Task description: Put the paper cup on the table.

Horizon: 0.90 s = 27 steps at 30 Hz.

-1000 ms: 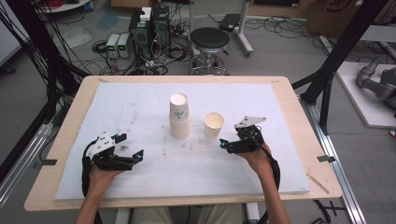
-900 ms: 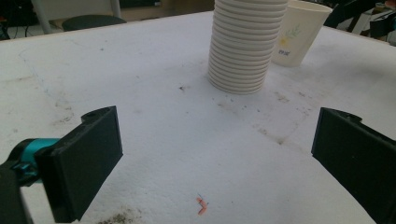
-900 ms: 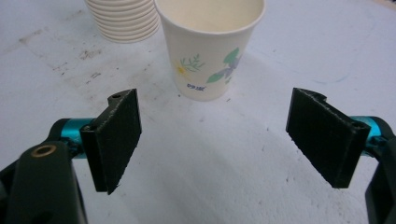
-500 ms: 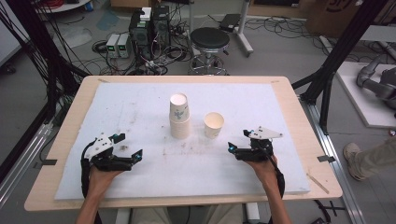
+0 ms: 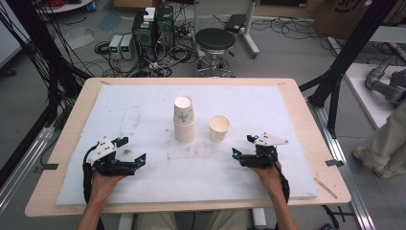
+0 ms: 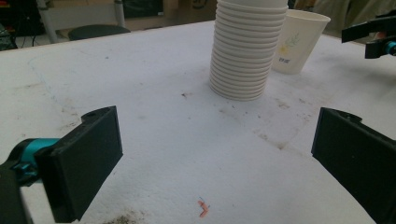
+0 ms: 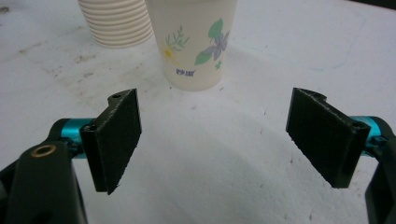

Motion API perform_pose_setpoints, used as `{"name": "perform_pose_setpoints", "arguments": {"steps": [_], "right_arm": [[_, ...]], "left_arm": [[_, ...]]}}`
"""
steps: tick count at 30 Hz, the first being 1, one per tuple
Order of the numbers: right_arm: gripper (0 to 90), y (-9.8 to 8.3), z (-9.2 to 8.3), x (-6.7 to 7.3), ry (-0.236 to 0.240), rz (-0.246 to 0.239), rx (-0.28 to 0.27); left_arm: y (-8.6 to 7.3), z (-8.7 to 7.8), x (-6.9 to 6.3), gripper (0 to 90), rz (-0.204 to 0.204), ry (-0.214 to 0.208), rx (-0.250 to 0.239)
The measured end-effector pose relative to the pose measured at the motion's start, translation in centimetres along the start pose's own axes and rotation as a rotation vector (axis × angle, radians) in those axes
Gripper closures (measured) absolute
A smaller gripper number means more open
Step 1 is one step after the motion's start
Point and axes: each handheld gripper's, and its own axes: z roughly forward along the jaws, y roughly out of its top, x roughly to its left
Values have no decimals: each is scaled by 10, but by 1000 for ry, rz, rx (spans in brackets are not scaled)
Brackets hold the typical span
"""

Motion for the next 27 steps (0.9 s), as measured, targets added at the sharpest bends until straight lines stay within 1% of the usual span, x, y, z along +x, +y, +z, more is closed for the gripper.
{"name": "perform_pose_setpoints", "arguments": {"steps": [3,5,8,12,14,15,17,21,25,27], "right_arm": [[188,0,0,2,-4,-19,-5],[188,-1,-1,2,-9,-20,-8],[188,-1,-1,2,-11,-21,-9],[188,-1,-1,2,-8,-13,-12],[188,-2,-1,2,-7,-20,-19],[188,-2,-2,2,-8,-13,-18],[188,-2,-2,2,-8,-20,-25],[188,-3,-3,2,-9,-18,-36],[188,-3,-4,2,-6,-5,-40],[188,-3,-4,1,-6,-9,-42]], "left_arm": [[0,1,0,17,-3,0,4],[0,0,0,18,-5,0,3],[0,0,0,17,2,-1,4],[0,0,0,17,2,-1,0],[0,0,0,18,2,0,-3],[0,0,0,18,2,0,-5],[0,0,0,18,0,-2,-6],[0,-1,0,18,2,-1,-7],[0,-1,0,18,2,-3,-8],[0,-1,1,18,4,-5,-8]]}}
